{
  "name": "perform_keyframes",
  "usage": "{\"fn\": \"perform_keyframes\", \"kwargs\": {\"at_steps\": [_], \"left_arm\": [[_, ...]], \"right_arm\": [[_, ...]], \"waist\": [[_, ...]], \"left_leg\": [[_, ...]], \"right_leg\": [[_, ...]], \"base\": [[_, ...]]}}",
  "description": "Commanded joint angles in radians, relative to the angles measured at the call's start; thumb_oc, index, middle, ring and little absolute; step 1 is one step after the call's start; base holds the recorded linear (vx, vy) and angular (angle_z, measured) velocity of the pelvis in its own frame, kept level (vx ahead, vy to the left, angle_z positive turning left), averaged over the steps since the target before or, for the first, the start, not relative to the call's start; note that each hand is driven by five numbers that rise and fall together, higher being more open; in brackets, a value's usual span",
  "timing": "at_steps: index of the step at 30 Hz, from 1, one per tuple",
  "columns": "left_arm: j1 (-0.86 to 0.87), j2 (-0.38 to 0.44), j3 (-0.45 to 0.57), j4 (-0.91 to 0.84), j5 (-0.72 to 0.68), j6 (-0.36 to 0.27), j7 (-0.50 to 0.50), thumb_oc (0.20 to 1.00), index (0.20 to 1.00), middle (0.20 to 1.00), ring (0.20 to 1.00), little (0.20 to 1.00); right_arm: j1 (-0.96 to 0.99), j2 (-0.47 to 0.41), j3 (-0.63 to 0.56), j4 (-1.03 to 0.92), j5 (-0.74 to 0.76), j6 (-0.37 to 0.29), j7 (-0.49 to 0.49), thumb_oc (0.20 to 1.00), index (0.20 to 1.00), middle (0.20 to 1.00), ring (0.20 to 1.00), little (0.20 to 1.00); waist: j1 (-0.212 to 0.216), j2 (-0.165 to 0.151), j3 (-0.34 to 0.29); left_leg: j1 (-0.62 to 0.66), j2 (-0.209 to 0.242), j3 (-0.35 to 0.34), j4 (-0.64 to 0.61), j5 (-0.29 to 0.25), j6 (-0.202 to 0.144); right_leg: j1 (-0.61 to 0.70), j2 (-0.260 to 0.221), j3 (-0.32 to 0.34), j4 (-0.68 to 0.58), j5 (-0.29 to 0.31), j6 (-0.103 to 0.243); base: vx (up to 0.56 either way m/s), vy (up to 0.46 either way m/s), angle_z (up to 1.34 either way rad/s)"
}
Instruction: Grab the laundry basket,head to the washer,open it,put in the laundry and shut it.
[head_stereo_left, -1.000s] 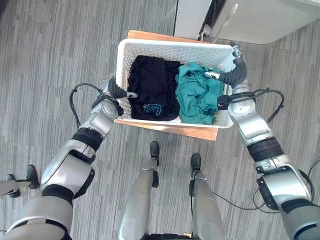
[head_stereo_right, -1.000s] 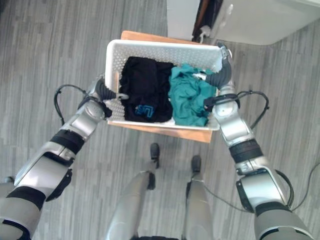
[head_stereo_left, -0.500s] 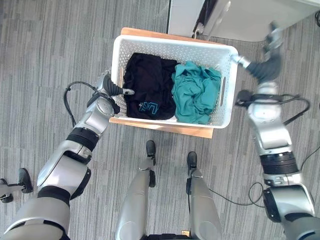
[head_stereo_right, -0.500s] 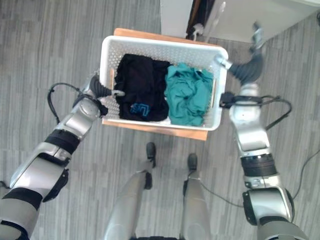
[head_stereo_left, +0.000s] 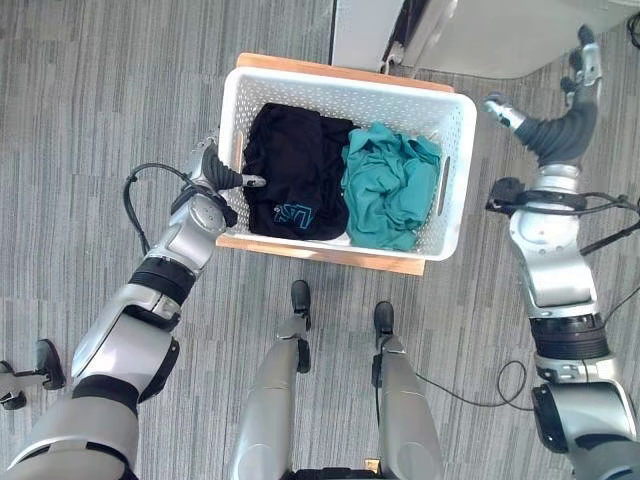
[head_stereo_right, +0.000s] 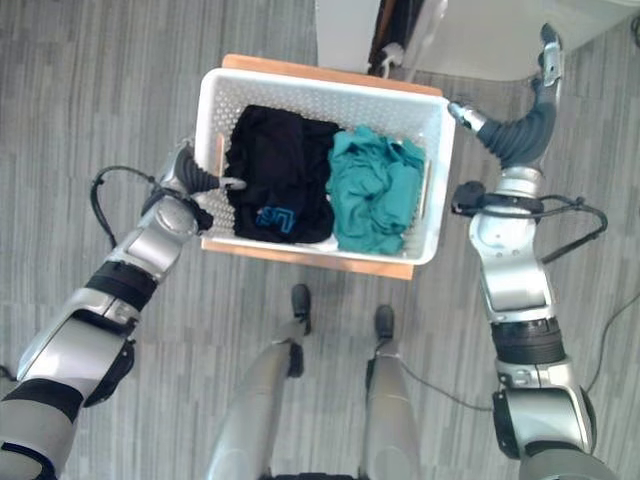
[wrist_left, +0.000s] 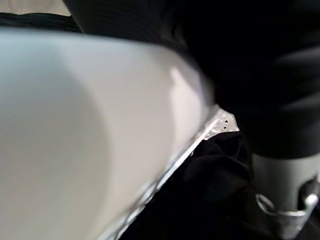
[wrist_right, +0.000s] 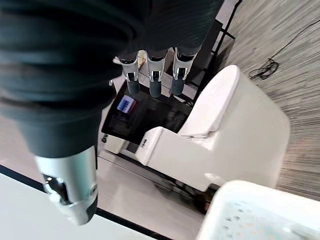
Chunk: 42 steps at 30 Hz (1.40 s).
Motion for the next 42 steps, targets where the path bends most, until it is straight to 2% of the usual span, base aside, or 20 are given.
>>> {"fn": "perform_keyframes", "kwargs": {"at_steps": [1, 4, 15, 20, 24, 35, 42], "left_arm": [[0.057, -0.057, -0.017, 0.059, 0.057, 0.010, -0.013, 1.000, 1.000, 1.000, 1.000, 1.000], [0.070, -0.059, -0.006, 0.063, 0.062, 0.008, -0.016, 1.000, 1.000, 1.000, 1.000, 1.000], [0.078, -0.069, -0.005, 0.066, 0.056, -0.003, -0.014, 1.000, 1.000, 1.000, 1.000, 1.000], [0.082, -0.083, -0.010, 0.052, 0.060, -0.002, -0.014, 1.000, 1.000, 1.000, 1.000, 1.000], [0.080, -0.096, -0.012, 0.036, 0.061, -0.003, -0.008, 1.000, 1.000, 1.000, 1.000, 1.000], [0.066, -0.122, -0.027, 0.018, 0.050, 0.003, -0.012, 1.000, 1.000, 1.000, 1.000, 1.000], [0.061, -0.121, -0.031, 0.007, 0.048, 0.003, -0.013, 1.000, 1.000, 1.000, 1.000, 1.000]], "right_arm": [[0.056, -0.028, -0.088, -0.050, -0.038, -0.005, -0.007, 1.000, 1.000, 1.000, 1.000, 1.000], [0.144, -0.009, -0.089, -0.061, -0.031, -0.011, 0.024, 1.000, 1.000, 1.000, 1.000, 1.000], [0.171, 0.023, -0.037, 0.009, -0.046, 0.003, 0.044, 1.000, 1.000, 1.000, 1.000, 1.000], [0.128, 0.037, 0.021, 0.118, -0.113, 0.055, 0.042, 1.000, 1.000, 1.000, 1.000, 1.000], [0.101, 0.062, 0.056, 0.187, -0.115, 0.070, 0.041, 1.000, 1.000, 1.000, 1.000, 1.000], [-0.015, 0.094, 0.129, 0.431, -0.058, 0.089, 0.044, 1.000, 1.000, 1.000, 1.000, 1.000], [-0.042, 0.102, 0.144, 0.451, -0.037, 0.085, 0.051, 1.000, 1.000, 1.000, 1.000, 1.000]], "waist": [[-0.011, 0.012, -0.012], [-0.017, 0.009, -0.011], [-0.017, 0.017, -0.006], [-0.007, 0.028, -0.001], [0.000, 0.035, 0.000], [0.019, 0.050, 0.008], [0.024, 0.054, 0.013]], "left_leg": [[-0.041, 0.007, -0.125, 0.138, -0.215, -0.036], [-0.042, 0.004, -0.127, 0.137, -0.214, -0.035], [-0.047, -0.001, -0.123, 0.136, -0.211, -0.032], [-0.049, -0.005, -0.123, 0.137, -0.211, -0.029], [-0.050, -0.009, -0.123, 0.140, -0.210, -0.028], [-0.052, -0.017, -0.121, 0.140, -0.207, -0.027], [-0.058, -0.021, -0.120, 0.144, -0.206, -0.026]], "right_leg": [[-0.011, -0.055, -0.036, -0.100, 0.127, 0.006], [-0.015, -0.055, -0.034, -0.097, 0.126, 0.007], [-0.021, -0.059, -0.034, -0.095, 0.128, 0.007], [-0.020, -0.064, -0.034, -0.092, 0.127, 0.006], [-0.022, -0.066, -0.036, -0.088, 0.126, 0.006], [-0.024, -0.074, -0.040, -0.085, 0.126, 0.006], [-0.026, -0.076, -0.042, -0.084, 0.128, 0.007]], "base": [[0.02, 0.000, 0.03], [0.00, 0.000, 0.00], [0.00, 0.000, 0.00], [0.00, 0.000, 0.00], [0.00, 0.000, 0.00], [0.00, 0.000, 0.00], [0.00, 0.000, 0.00]]}}
